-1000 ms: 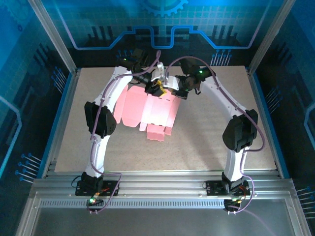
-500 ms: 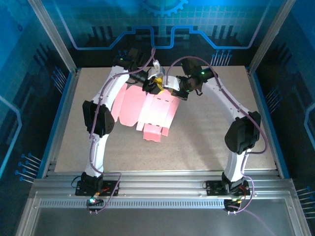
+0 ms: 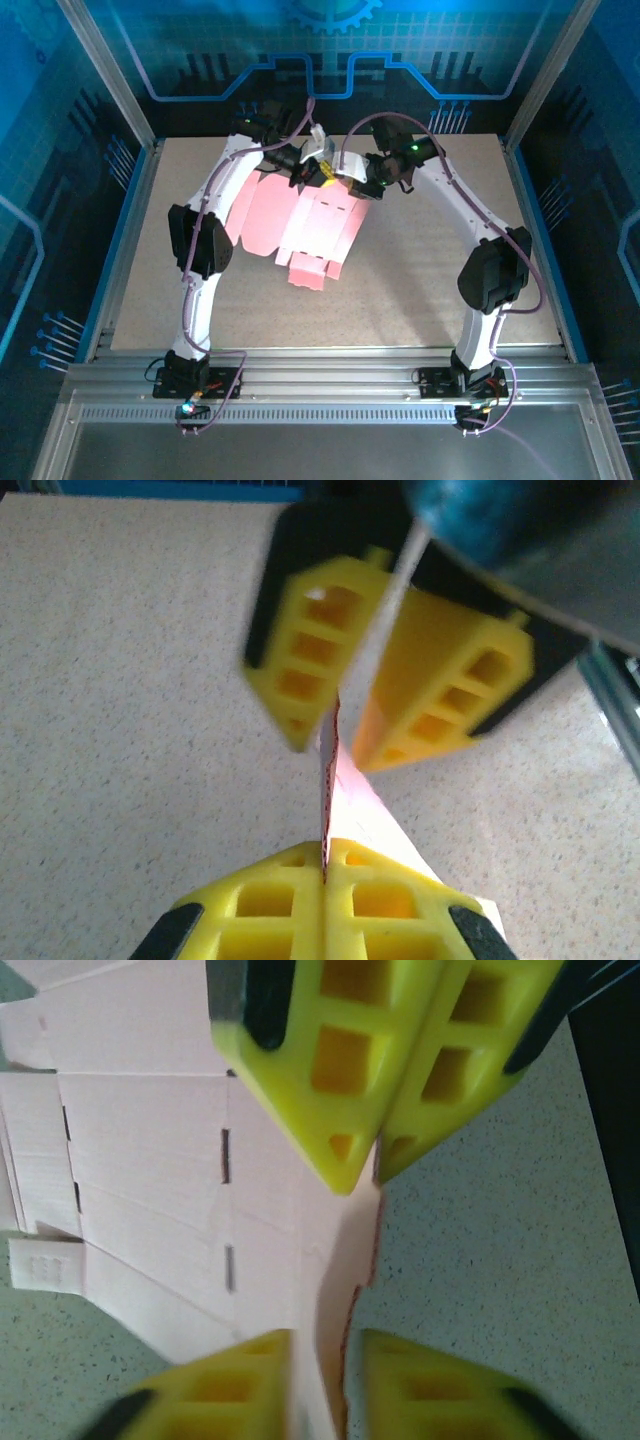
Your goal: Fold the paper box
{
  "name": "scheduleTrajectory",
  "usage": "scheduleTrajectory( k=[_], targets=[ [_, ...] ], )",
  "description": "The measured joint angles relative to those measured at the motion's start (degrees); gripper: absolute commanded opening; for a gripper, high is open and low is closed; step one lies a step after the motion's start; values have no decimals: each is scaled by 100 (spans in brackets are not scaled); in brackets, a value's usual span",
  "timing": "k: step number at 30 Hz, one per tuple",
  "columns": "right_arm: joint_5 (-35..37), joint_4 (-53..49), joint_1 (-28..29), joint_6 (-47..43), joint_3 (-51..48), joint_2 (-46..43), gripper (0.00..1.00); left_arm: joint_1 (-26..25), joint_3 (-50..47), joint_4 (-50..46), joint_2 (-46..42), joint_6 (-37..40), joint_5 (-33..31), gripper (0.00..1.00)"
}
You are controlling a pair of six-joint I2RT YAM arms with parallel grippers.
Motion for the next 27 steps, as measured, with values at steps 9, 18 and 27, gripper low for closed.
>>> scheduleTrajectory(
  k=[9, 18, 27],
  targets=[
    [-1300, 1320, -713, 1515, -1408, -1040, 100, 358, -1252, 1045, -269, -695, 1034, 0],
    [-2216, 4223, -1056, 4105, -4680, -2033, 98, 638, -3759, 6537, -1287, -4454, 1731, 0],
    [-2229, 5486, -1222, 5193, -5025, -2020, 99, 748, -4046, 11189, -1056, -8076, 1917, 0]
  ],
)
